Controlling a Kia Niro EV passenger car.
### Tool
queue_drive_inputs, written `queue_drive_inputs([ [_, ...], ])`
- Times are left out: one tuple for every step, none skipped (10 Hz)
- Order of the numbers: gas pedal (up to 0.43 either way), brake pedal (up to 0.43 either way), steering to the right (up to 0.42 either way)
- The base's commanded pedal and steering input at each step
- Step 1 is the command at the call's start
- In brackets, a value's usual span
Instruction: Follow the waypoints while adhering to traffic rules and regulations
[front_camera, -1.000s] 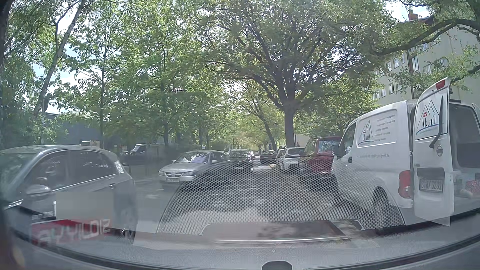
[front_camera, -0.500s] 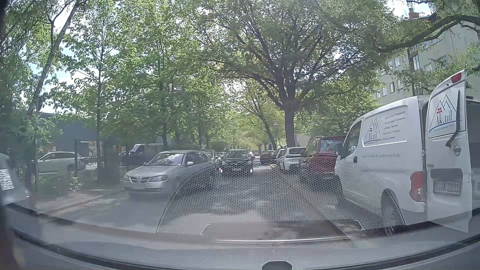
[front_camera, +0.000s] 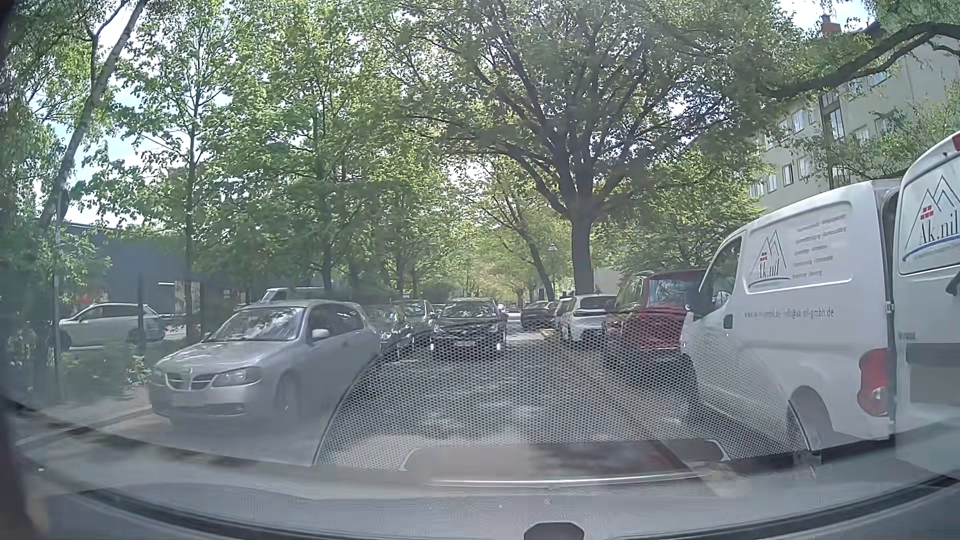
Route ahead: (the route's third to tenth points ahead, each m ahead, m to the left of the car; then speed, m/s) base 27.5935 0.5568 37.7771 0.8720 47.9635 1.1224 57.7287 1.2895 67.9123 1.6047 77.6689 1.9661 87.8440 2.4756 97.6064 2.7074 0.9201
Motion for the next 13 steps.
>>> queue_drive_inputs([
  [0.000, 0.207, -0.005],
  [0.000, 0.220, -0.005],
  [0.000, 0.220, -0.005],
  [0.000, 0.220, -0.005],
  [0.000, 0.213, -0.005],
  [0.000, 0.207, -0.005],
  [0.000, 0.183, -0.005],
  [0.000, 0.165, -0.004],
  [0.000, 0.165, -0.005],
  [0.000, 0.177, -0.005],
  [0.000, 0.183, -0.004],
  [0.000, 0.183, -0.005],
  [0.000, 0.189, -0.005],
])
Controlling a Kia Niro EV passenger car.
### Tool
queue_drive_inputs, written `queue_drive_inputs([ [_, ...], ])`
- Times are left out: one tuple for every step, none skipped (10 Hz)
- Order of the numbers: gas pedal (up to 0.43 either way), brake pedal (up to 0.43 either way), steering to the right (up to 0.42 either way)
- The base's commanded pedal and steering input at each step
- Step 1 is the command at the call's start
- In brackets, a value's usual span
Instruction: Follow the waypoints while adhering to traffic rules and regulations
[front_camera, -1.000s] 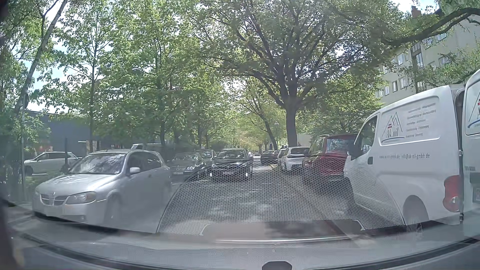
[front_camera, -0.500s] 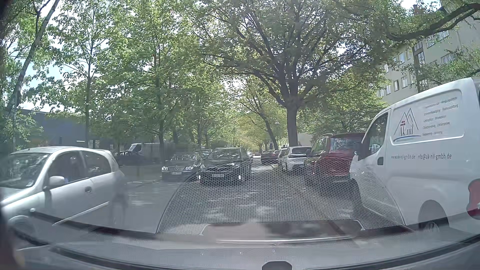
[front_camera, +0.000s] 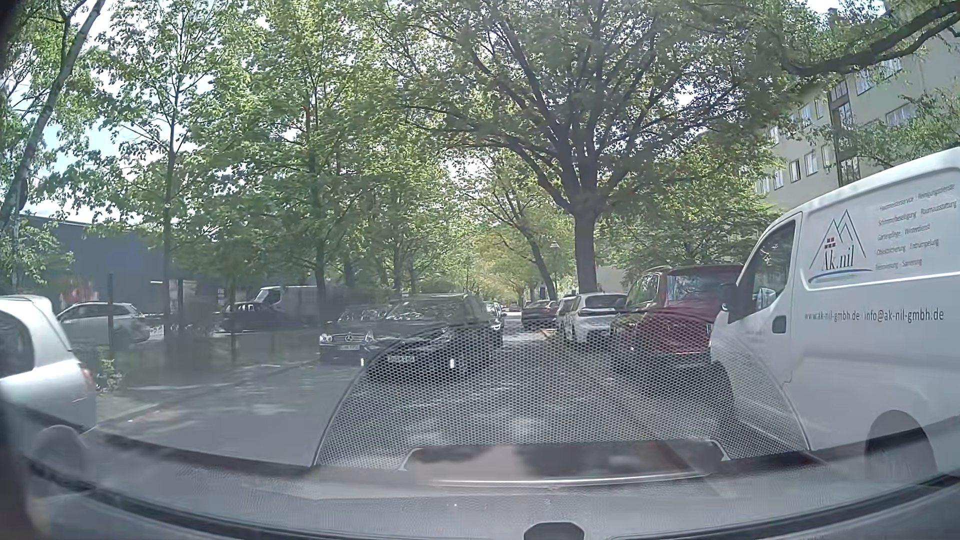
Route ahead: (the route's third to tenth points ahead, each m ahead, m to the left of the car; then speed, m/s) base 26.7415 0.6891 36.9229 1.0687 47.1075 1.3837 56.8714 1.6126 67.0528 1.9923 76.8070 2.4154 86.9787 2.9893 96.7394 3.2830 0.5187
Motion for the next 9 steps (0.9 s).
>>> queue_drive_inputs([
  [0.000, 0.189, -0.004],
  [0.000, 0.171, -0.005],
  [0.000, 0.152, -0.005],
  [0.000, 0.146, -0.005],
  [0.000, 0.140, -0.004],
  [0.000, 0.134, -0.005],
  [0.000, 0.146, -0.004],
  [0.000, 0.152, -0.005],
  [0.000, 0.159, -0.005],
])
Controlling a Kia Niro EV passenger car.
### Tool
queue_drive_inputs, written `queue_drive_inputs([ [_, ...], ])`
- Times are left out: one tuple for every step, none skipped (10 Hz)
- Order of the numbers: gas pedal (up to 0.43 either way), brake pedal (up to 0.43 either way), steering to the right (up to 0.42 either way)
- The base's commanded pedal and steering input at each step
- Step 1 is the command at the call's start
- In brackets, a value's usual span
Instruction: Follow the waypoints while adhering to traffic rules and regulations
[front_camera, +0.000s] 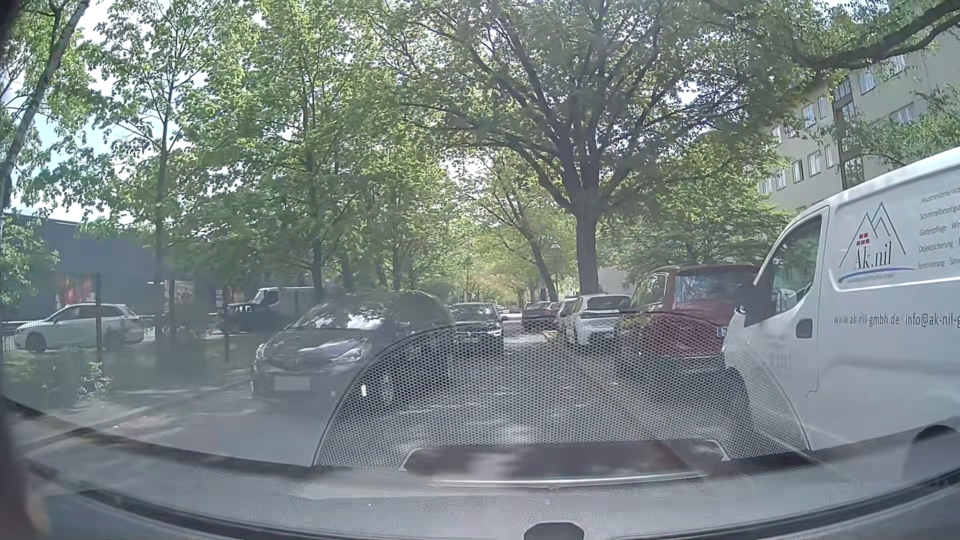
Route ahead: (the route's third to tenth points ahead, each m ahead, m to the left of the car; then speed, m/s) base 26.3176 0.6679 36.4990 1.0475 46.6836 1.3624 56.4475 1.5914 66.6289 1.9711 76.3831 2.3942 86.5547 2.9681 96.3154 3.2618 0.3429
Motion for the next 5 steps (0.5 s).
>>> queue_drive_inputs([
  [0.000, 0.159, -0.004],
  [0.000, 0.165, -0.005],
  [0.000, 0.171, -0.005],
  [0.000, 0.171, -0.004],
  [0.000, 0.171, -0.005],
])
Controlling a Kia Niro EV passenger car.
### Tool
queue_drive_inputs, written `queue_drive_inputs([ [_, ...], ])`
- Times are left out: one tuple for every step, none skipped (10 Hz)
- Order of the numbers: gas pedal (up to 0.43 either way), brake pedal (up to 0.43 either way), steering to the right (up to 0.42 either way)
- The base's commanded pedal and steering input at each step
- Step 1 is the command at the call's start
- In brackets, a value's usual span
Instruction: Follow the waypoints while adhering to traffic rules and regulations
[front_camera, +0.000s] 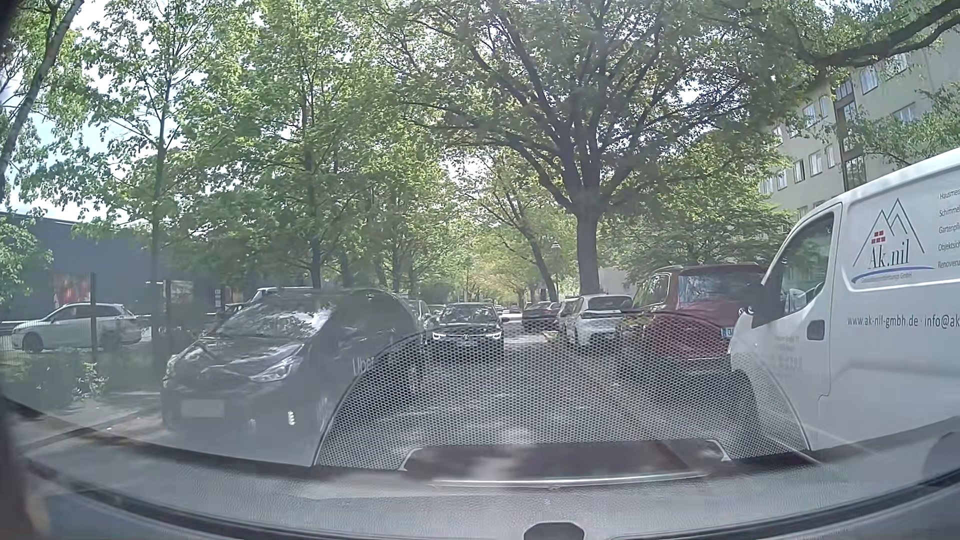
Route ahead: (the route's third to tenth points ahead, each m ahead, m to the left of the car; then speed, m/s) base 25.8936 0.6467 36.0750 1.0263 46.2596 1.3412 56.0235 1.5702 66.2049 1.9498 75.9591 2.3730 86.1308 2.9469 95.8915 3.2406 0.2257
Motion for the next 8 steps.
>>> queue_drive_inputs([
  [0.000, 0.159, -0.005],
  [0.000, 0.152, -0.005],
  [0.000, 0.140, -0.004],
  [0.000, 0.140, -0.005],
  [0.000, 0.146, -0.005],
  [0.000, 0.146, -0.004],
  [0.000, 0.152, -0.004],
  [0.000, 0.152, -0.005],
])
